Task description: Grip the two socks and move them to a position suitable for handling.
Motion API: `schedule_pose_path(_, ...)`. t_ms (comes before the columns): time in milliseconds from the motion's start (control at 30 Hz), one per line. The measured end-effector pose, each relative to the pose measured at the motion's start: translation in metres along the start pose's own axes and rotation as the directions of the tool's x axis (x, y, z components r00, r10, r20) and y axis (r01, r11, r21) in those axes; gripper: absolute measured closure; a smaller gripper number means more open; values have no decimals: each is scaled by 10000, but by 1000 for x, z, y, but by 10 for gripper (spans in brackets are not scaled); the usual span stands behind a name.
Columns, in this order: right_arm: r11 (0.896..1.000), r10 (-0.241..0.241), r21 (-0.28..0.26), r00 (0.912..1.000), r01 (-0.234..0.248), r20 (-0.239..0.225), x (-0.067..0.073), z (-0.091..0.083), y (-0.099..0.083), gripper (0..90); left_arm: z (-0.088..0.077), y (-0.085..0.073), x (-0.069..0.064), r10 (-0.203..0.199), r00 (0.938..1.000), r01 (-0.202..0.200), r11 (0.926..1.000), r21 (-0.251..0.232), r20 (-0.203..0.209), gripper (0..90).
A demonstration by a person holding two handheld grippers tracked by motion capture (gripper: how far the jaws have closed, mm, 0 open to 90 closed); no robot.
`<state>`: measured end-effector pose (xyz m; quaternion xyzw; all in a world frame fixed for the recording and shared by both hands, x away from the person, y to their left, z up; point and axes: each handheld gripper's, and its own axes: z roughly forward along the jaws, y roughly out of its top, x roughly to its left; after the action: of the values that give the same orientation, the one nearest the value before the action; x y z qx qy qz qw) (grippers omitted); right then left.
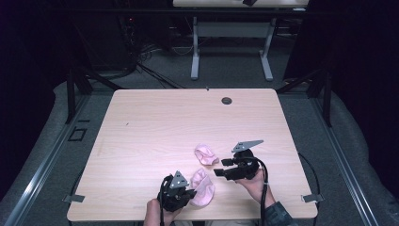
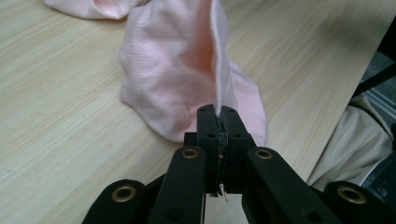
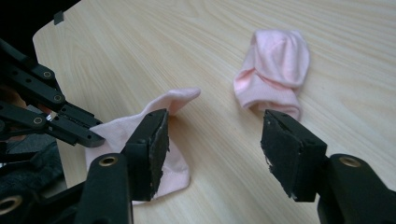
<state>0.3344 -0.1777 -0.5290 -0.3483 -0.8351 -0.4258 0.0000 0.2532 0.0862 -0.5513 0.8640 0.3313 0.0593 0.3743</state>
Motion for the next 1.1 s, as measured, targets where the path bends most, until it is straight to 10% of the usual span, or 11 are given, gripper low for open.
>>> schedule_pose_path(333, 9984, -451, 316, 9959, 478, -790, 14, 20, 28, 422, -7, -2, 6, 407, 9991, -409, 9990, 188, 113, 887)
schedule_pose_path(500, 9863, -73, 1640, 9975, 187, -698, 15, 47, 46, 436, -5, 0, 1, 697, 9975, -700, 9971, 314, 106, 887)
schedule_pose_path(733, 9692, 606, 2440, 9930, -343, -1011, 13, 62, 32, 848, -10, -1, 2, 790, 9967, -791, 9968, 63, 182, 887)
schedule_pose_path(967, 9796, 663, 1896, 9977, -671, 106, 15, 12, 13, 884, -12, 9, -3, 973, 9936, -953, 9948, -363, 569, 887)
schedule_pose_path(1100, 9794, 417, 1859, 9801, -785, 1942, 32, -31, 8, 882, -7, 30, -17, 1266, 9871, -1206, 9906, -646, 980, 888)
